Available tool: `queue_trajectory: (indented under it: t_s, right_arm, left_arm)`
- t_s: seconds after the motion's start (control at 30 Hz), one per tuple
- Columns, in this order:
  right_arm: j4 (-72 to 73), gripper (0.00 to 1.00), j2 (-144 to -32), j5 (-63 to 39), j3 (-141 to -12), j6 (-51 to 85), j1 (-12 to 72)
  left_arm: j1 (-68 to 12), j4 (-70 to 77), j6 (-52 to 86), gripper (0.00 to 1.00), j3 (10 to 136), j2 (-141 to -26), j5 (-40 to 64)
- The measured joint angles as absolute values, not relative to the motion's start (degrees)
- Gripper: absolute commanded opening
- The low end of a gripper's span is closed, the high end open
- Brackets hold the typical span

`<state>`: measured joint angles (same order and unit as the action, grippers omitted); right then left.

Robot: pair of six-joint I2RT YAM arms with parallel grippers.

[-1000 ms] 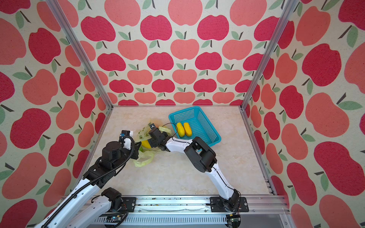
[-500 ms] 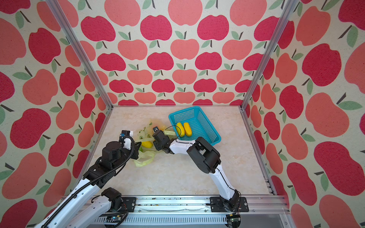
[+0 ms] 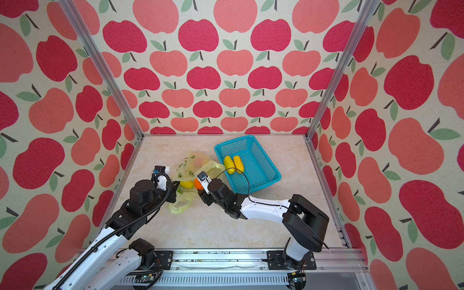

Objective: Untie the knot of the plastic bag and take out the fruit
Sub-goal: Pick up the fruit from the plastic bag, then place the fruit in the basket.

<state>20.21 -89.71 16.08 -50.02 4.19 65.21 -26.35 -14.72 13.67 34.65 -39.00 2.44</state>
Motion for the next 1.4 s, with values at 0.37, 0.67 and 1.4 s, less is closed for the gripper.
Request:
queue_trajectory:
  t_s: [0.37, 0.67, 1.4]
  right_arm:
    - [25.17, 0.39, -72.75, 22.11, -38.98, 1.08, 58.43]
    - [18.09, 0.37, -69.28, 22.81, -37.17, 12.32, 37.56]
    - [-3.53, 0.38, -114.72, 7.68, -77.34, 20.08, 23.16]
  left_arm:
    - [-26.35, -14.7, 13.69, 0.0, 34.65, -39.66, 2.44]
    - [-26.35, -14.7, 13.89, 0.0, 34.65, -39.7, 2.44]
    - [-26.33, -14.68, 13.89, 0.0, 34.65, -40.25, 2.46]
